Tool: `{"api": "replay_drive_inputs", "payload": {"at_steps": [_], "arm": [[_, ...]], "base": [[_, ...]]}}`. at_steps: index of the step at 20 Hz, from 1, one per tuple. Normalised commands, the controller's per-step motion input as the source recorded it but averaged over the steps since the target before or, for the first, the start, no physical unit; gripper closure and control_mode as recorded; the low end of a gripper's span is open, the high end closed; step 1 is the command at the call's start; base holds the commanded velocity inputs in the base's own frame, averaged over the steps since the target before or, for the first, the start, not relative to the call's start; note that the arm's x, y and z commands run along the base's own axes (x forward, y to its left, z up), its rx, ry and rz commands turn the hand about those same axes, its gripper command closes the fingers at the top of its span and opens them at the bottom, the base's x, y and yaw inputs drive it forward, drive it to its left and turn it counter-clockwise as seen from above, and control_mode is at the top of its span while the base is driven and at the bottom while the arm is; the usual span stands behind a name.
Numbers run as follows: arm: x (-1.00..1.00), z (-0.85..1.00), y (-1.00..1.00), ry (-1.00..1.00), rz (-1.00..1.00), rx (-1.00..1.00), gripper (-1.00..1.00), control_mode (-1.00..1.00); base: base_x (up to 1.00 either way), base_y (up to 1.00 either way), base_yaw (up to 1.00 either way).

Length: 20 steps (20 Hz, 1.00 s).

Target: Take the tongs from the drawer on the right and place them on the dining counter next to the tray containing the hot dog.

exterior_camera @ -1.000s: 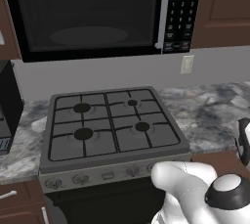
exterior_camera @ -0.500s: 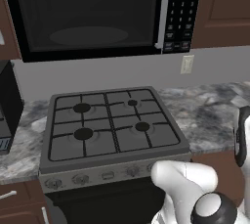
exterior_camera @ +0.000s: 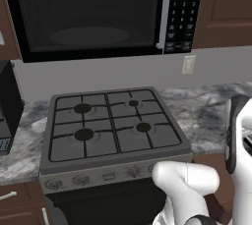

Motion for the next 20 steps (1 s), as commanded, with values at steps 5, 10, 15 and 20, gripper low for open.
{"api": "replay_drive_inputs", "payload": {"at_steps": [5, 10, 15, 20], "arm": [[0.0, 0.25, 0.83, -0.04, 0.03, 0.01, 1.0, -1.0], [-0.02, 0.36, 0.85, -0.02, 0.05, 0.0, 1.0, -1.0], [-0.06, 0.48, 0.62, 0.0, 0.06, 0.02, 1.0, -1.0], [-0.06, 0.32, 0.42, -0.04, 0.04, 0.05, 1.0, -1.0]], "base": [[0.0, 0.0, 0.0], [0.0, 0.0, 0.0], [0.0, 0.0, 0.0], [0.0, 0.0, 0.0]]}}
